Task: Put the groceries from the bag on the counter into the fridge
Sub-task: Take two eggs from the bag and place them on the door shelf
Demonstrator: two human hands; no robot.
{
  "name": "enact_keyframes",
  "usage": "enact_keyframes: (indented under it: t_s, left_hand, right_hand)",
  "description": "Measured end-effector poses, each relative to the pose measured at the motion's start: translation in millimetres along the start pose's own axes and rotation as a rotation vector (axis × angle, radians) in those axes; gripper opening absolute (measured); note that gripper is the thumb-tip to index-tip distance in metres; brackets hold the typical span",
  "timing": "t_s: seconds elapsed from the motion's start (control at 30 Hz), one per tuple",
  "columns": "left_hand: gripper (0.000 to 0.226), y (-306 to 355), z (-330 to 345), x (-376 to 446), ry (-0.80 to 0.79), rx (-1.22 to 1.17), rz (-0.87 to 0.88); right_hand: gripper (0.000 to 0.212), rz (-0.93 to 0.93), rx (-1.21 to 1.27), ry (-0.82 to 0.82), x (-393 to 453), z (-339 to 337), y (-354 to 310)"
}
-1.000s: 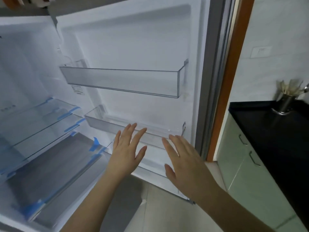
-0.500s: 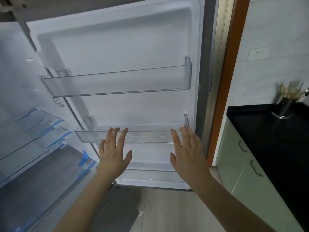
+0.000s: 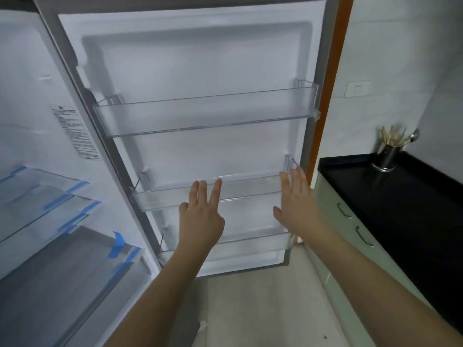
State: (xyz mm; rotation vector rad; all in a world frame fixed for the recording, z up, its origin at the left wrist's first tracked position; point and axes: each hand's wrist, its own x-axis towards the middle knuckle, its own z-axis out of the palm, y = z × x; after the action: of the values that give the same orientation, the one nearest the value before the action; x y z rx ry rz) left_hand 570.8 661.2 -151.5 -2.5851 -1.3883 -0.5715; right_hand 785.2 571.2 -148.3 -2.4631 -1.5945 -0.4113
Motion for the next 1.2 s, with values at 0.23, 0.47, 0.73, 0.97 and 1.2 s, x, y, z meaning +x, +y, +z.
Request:
enact_keyframes:
  t_s: [0.23,0.47,0.73,0.97,1.2]
  left_hand:
    - [0.079,-24,-18,-1,-0.074,-0.010,0.178]
    - [0.068,-31,-39,-18,-0.061,-0.058,0.354]
    - [0.064,18,-62,-59,-0.017,-0.103,0.539]
    - [0.065,100,-100,-108,0.055,-0.237,0.677]
    - [0.065,192,-134,-190,-0.011,-0.258,0.872]
  right_hand:
    - [0.094,0.088,-0.048,-0.120,-16,-27,-16]
    - [0.086,0.128,0.038,-0.154,-80,-64,-26]
    - [0.065,0.176,-0.143,-0.080,-165,-114,-27]
    - [0.057,0.295,-0.185,0.006,-254,-144,-6]
    - [0.058,0.501,-0.216,0.046,-378,-178,33]
